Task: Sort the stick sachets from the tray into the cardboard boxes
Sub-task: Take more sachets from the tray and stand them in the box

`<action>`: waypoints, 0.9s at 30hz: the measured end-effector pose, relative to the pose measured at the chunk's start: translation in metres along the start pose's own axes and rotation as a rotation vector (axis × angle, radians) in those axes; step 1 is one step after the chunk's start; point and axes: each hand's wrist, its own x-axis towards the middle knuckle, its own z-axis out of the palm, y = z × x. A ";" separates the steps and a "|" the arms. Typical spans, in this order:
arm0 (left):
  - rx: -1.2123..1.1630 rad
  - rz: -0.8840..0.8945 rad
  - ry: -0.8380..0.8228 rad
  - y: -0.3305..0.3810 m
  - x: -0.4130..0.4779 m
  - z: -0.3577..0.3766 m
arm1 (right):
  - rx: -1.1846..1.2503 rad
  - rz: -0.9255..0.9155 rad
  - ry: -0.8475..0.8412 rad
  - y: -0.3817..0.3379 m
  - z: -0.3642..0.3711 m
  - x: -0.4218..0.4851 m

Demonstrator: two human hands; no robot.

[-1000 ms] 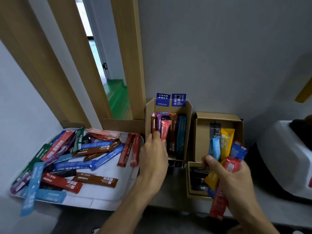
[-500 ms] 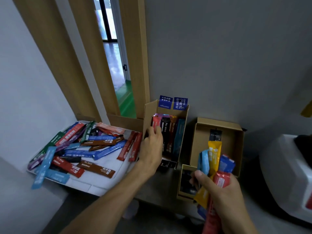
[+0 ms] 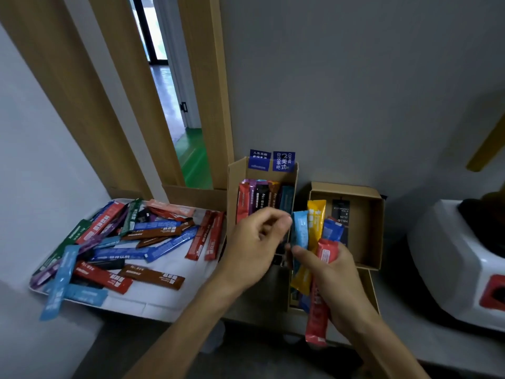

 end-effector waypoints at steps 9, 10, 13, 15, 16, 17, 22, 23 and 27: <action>-0.237 -0.006 0.175 0.003 0.017 -0.056 | 0.101 0.095 -0.094 0.003 0.034 0.001; -0.284 0.000 0.162 0.004 0.017 -0.059 | 0.204 0.160 -0.102 0.003 0.036 0.003; -0.461 -0.017 0.070 0.004 0.013 -0.070 | 0.370 0.272 -0.041 0.001 0.040 0.012; -0.513 -0.039 0.016 -0.002 0.008 -0.079 | 0.371 0.252 0.031 -0.002 0.040 0.020; -0.459 -0.041 0.007 -0.006 0.005 -0.084 | 0.329 0.221 0.066 -0.004 0.039 0.024; -0.374 -0.041 0.002 -0.010 0.003 -0.089 | 0.285 0.183 0.105 -0.006 0.037 0.026; -0.231 -0.126 -0.078 -0.025 -0.001 -0.097 | 0.209 0.043 0.211 -0.014 0.032 0.032; -0.230 -0.129 -0.066 -0.024 -0.001 -0.098 | 0.201 0.033 0.219 -0.014 0.032 0.032; -0.187 -0.108 -0.055 -0.030 -0.001 -0.098 | 0.206 -0.002 0.239 -0.014 0.031 0.036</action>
